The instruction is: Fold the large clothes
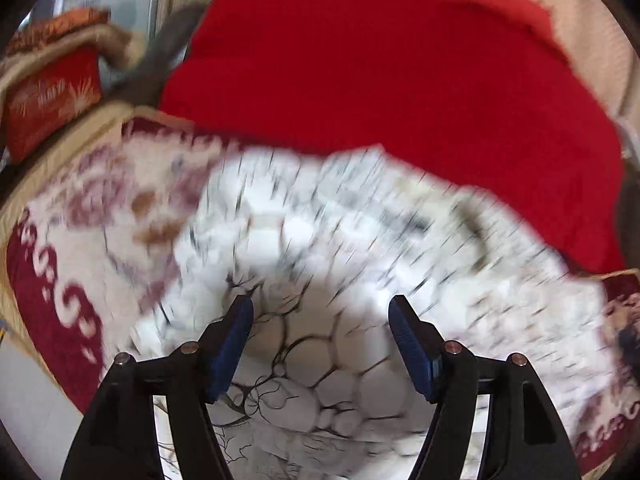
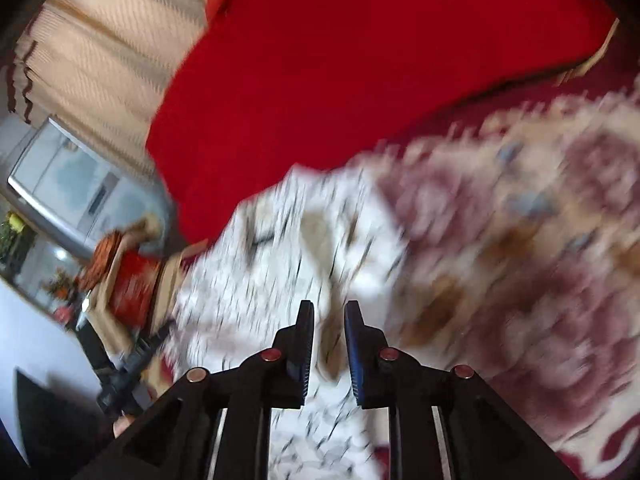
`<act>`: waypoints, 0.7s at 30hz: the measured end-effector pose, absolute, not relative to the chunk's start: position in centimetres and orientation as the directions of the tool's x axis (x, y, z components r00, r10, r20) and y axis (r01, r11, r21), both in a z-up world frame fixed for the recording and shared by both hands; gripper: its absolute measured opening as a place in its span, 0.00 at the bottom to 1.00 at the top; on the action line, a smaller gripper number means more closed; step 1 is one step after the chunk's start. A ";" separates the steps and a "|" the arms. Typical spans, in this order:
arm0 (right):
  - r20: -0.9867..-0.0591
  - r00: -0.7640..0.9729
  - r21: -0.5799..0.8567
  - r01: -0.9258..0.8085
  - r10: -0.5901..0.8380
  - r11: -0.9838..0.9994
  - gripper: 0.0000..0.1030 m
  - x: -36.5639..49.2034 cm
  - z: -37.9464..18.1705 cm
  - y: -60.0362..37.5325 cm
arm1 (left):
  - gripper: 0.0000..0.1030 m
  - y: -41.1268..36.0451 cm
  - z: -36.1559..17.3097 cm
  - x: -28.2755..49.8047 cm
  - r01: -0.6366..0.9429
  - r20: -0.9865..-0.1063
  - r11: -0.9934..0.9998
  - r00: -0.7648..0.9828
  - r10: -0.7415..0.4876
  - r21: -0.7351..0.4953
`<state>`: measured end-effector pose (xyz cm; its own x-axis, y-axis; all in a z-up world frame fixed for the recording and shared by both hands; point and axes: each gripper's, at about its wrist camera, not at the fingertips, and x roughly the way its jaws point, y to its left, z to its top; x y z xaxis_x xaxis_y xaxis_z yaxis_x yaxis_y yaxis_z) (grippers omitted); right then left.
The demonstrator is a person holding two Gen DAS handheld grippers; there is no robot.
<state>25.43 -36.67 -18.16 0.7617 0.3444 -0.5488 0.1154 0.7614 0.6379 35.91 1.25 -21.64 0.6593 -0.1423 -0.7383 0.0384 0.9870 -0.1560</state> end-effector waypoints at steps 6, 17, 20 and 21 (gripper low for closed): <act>-0.463 0.854 0.516 0.042 0.237 0.856 0.34 25.8 -15.2 -34.0 | 0.69 0.1 -23.4 35.6 0.064 -0.755 0.997 0.652 -0.068 -0.035; -0.721 0.648 0.386 0.083 0.244 0.919 0.29 31.7 -20.9 -28.6 | 0.69 0.9 -23.7 35.3 0.073 -0.750 0.997 0.658 -0.067 -0.025; -0.649 0.724 0.401 0.063 0.234 0.914 0.31 30.3 -18.2 -29.0 | 0.70 0.6 -23.9 35.5 0.070 -0.754 0.998 0.654 -0.052 -0.008; -0.636 0.743 0.386 0.071 0.210 0.920 0.32 30.2 -17.4 -29.0 | 0.71 0.5 -24.0 35.5 0.070 -0.756 0.998 0.653 -0.048 -0.003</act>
<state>30.19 -28.96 -17.40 0.7429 0.2095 -0.6358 0.0709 0.9198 0.3859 35.51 0.49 -23.95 0.6529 -0.0479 -0.7560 0.0702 0.9975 -0.0025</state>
